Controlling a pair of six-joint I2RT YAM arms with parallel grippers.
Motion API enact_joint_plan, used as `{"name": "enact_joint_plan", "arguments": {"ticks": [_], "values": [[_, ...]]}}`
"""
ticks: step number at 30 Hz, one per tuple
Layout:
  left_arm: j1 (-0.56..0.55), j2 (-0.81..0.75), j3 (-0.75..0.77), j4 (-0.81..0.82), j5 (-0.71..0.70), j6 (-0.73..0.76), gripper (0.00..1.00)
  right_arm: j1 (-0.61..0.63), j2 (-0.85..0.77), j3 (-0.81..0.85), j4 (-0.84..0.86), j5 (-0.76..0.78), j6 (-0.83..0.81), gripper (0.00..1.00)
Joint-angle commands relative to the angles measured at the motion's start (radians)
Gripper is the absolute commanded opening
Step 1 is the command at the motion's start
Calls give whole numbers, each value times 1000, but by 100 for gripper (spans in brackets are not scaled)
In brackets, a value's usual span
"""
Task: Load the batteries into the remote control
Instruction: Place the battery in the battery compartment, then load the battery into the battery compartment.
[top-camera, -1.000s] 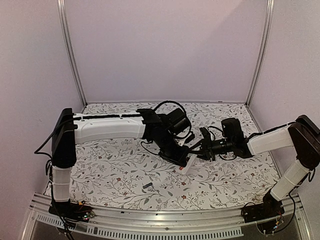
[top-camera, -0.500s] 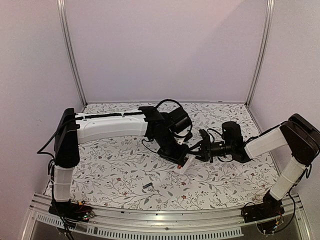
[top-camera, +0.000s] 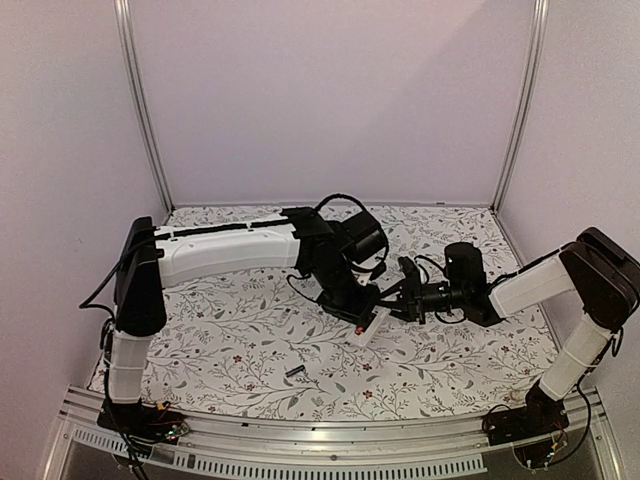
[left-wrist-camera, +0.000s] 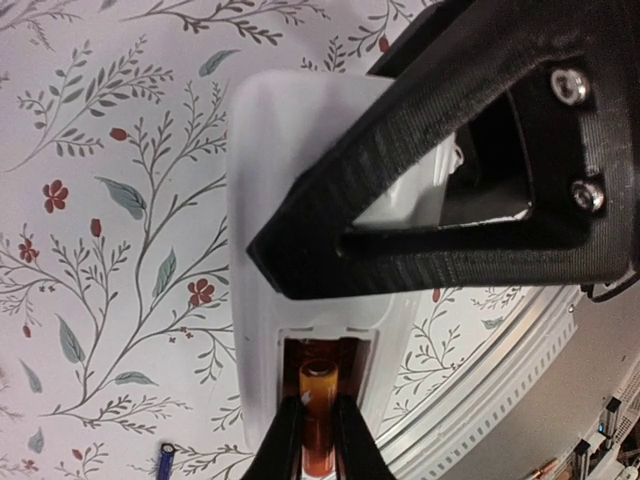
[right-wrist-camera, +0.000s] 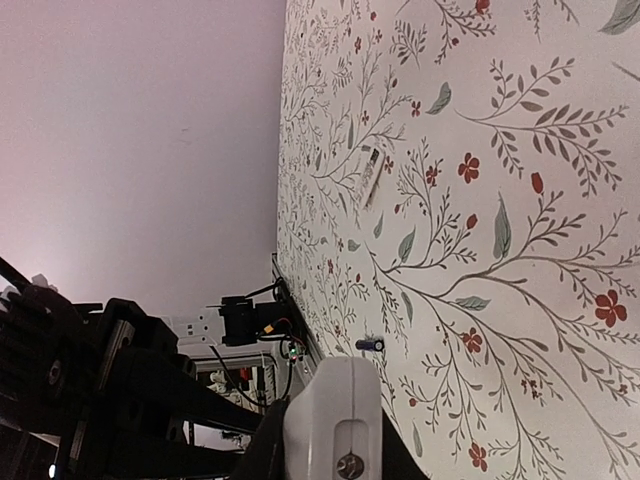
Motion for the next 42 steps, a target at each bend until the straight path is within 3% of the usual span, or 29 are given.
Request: {"name": "enact_joint_plan", "arguments": {"ticks": [1,31,35,42], "values": [[11,41,39,-86,-73,-3,12,12,1,-7,45,-28,10,0],[22,-48,22,-7,-35,9,31,12,5,-19,57,-41,16,0],[29,-116,-36,55,-23,27,33,13,4,-20,59,-49,16,0],[65,-319,-265,283,17,49,42,13,-5,-22,57,-55,23,0]]}}
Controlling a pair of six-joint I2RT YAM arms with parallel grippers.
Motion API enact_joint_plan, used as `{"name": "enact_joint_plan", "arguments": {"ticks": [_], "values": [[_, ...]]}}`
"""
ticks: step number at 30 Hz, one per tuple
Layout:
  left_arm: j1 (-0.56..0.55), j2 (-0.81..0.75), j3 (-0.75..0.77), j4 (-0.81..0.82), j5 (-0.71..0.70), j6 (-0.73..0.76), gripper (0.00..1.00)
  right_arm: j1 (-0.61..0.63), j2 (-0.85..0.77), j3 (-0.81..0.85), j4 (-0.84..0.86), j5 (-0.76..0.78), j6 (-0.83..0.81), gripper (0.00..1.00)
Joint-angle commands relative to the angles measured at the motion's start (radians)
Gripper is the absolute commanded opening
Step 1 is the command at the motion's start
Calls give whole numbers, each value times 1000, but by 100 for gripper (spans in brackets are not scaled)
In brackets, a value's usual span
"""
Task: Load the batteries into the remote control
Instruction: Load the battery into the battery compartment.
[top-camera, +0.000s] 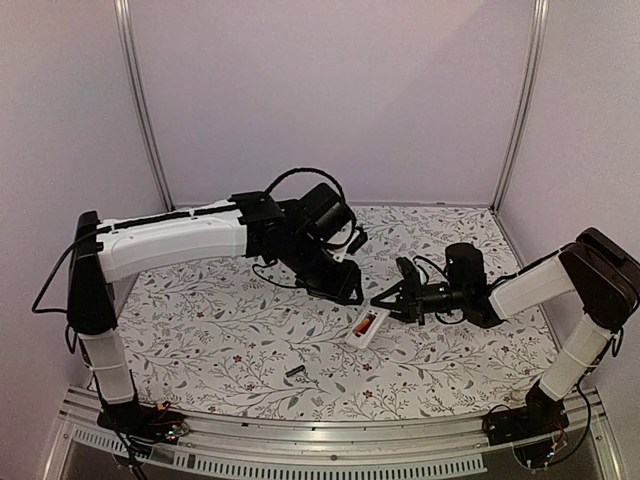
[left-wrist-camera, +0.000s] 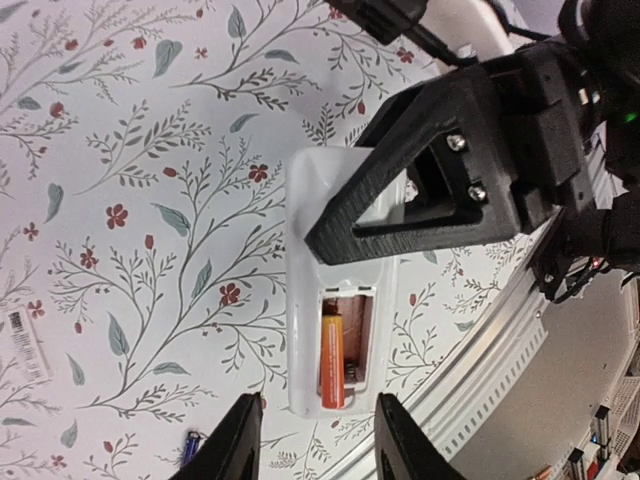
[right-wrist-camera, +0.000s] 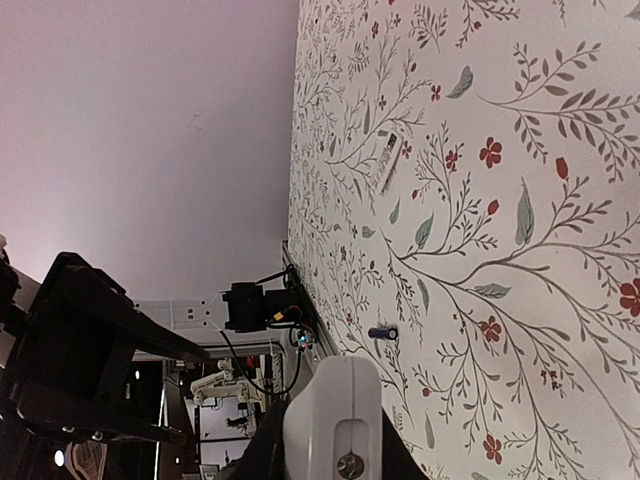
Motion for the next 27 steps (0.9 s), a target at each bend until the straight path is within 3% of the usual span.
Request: {"name": "enact_joint_plan", "arguments": {"ticks": [1,5,8,9,13,17,20,27], "values": [[35,-145,-126,194,22,55,42,6,-9,-11,15,-25,7,0],[24,-352,-410,461,-58,258,44,7,-22,-7,6,-36,9,0],[30,-496,-590,632,-59,391,77,6,-30,0,3,-50,8,0],[34,-527,-610,623,-10,459,82,7,-33,3,3,-57,7,0],[18,-561,-650,571,128,699,70,7,-41,22,-6,-87,9,0],[-52,-521,-639,496,147,944,58,10,-43,45,-28,-112,7,0],[-67,-482,-626,497,163,1028,42,19,-44,60,-52,-119,-2,0],[-75,-361,-529,435,172,1147,32,46,-33,74,-64,-128,-15,0]]}}
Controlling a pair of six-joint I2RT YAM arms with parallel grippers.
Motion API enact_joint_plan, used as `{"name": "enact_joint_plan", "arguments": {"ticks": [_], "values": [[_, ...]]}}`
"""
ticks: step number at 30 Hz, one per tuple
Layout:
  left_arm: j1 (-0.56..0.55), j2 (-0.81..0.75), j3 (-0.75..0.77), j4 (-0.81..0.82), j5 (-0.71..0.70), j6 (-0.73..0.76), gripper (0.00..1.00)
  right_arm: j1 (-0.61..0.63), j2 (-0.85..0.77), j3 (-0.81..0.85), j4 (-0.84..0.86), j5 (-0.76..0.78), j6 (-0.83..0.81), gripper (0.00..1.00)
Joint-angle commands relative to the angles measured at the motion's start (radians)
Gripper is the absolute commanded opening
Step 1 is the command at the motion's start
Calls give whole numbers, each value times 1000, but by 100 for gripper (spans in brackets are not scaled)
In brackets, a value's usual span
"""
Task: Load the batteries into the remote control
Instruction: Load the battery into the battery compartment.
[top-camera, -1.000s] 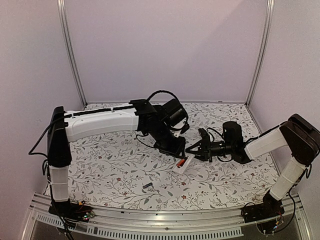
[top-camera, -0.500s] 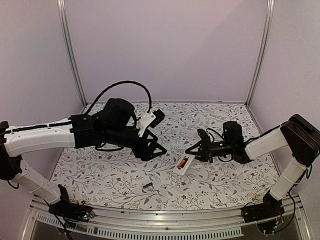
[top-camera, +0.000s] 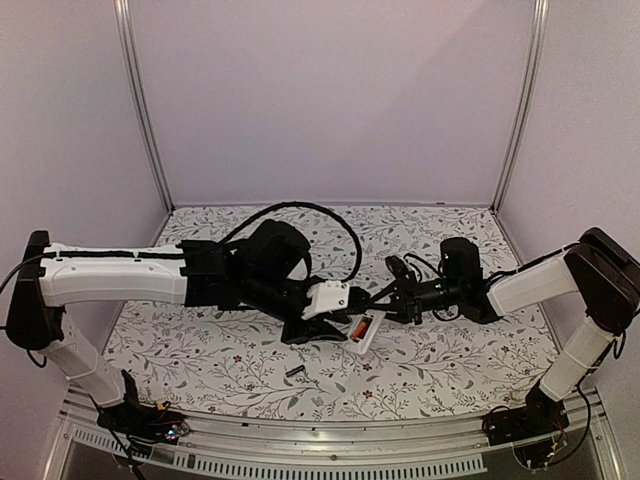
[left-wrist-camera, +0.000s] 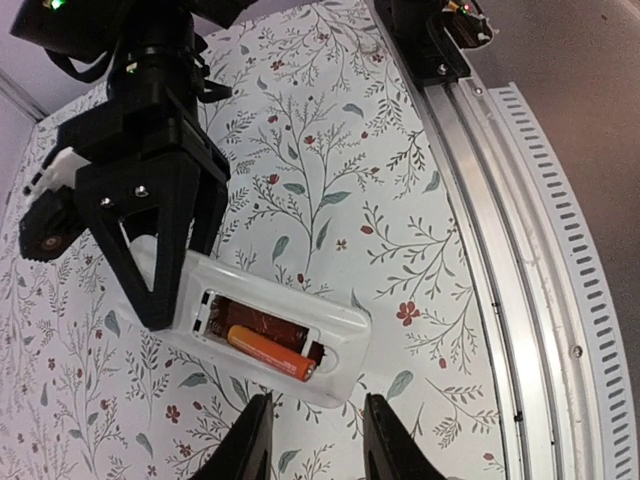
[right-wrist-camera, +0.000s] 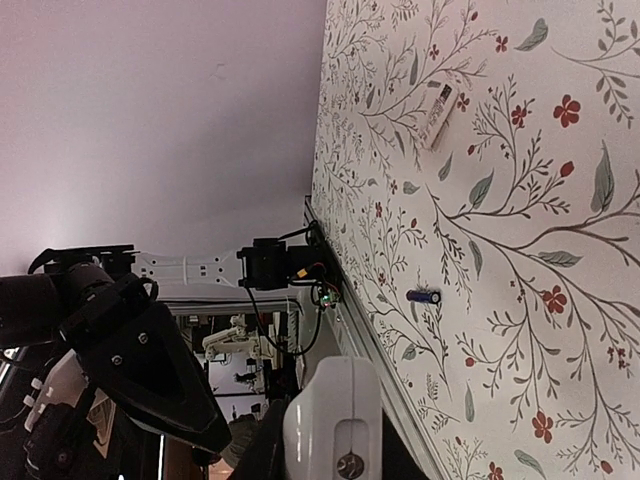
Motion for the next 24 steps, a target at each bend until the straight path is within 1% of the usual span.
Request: {"name": "enact_joint_plan", "arguments": {"ticks": [1,6,24], "values": [[-8,62,60,-45,24,127,30,19,-14,29,-14,-25,-15,0],[-15,98,70,-51,23,143,28,29,-6,37,-15,-35,-19,0],[-34,143,88,-61,7,181,22,48,14,48,-14,-42,-28,0]]}}
